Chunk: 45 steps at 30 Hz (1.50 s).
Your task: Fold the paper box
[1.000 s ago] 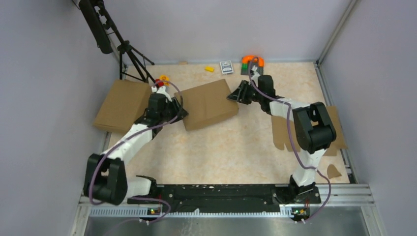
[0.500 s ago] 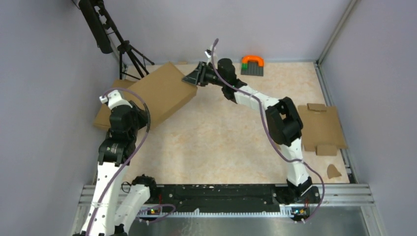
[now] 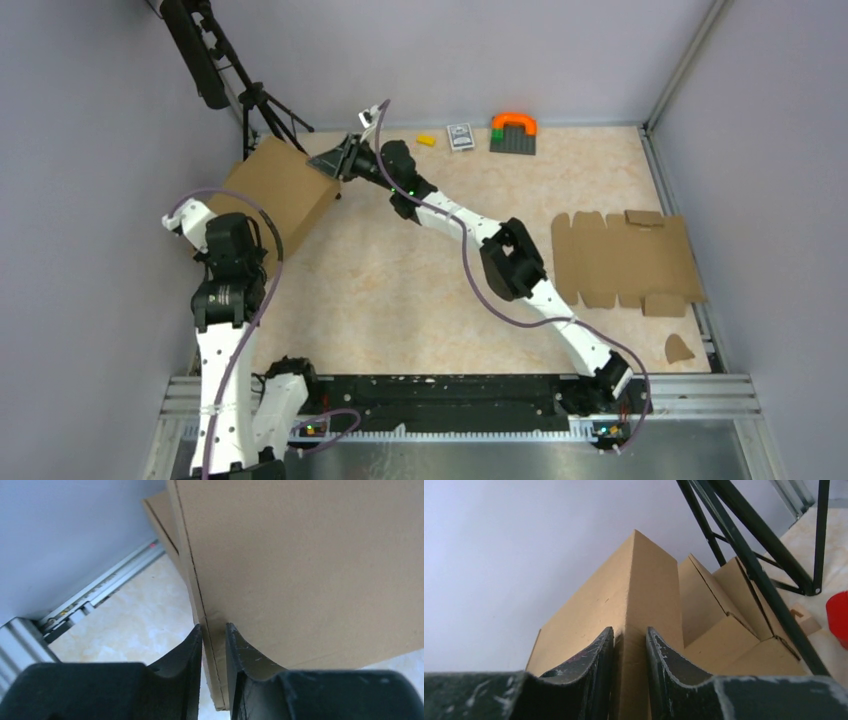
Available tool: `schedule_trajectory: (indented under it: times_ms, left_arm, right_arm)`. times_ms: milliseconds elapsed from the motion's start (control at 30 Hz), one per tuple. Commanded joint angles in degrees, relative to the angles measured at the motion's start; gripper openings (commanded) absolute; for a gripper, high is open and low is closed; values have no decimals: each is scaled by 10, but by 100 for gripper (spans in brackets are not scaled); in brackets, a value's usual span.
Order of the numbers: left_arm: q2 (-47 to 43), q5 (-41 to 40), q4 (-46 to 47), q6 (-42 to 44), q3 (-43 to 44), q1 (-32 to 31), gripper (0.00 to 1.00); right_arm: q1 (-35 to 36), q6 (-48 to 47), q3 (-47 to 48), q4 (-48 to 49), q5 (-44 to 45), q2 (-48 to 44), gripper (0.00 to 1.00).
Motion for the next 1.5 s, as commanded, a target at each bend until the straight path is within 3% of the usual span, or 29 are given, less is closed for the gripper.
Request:
schedule_trajectory:
  times_ms: [0,100,133,267,400,533,567,800,900,1033,1167,1233,1267,1467]
  left_arm:
    - [26,29,58,10,15,59,23]
    - [43,71,76,11,8,111,23]
    - [48,86,82,9,6,127,24]
    - [74,107,93,-14,13,164,33]
    - [96,122,92,-23,25,188,43]
    - [93,99,87,-13,42,191,74]
    - [90,99,87,-5,48,192,78]
    - [60,171,76,55,91,189,92]
    - [32,230,84,67,88,172,86]
    - [14,330,87,50,64,104,66]
    - [14,423,137,21,3,9,31]
    - [29,406,157,11,-23,-28,8]
    - [36,396,168,10,-35,-38,1]
    - [106,383,230,20,-75,-42,0]
  right_arm:
    - [60,10,63,51,68,37,20]
    - [79,-4,65,75,125,51,19]
    - [84,-4,70,75,147,57,29]
    - [92,-8,125,60,193,87,90]
    - [87,-23,63,76,193,44,94]
    - [70,-33,-22,98,192,-24,94]
    - [66,-37,-29,90,192,-35,94]
    - [34,-67,-86,46,203,-115,95]
    - [16,-105,-186,65,199,-189,95]
    - [-20,-145,-380,102,187,-318,95]
    - [-59,-161,-558,124,191,-460,95]
    - [-68,-181,-637,131,208,-524,95]
    - [-70,-191,-669,132,212,-550,95]
    - [-77,-226,-808,93,246,-694,95]
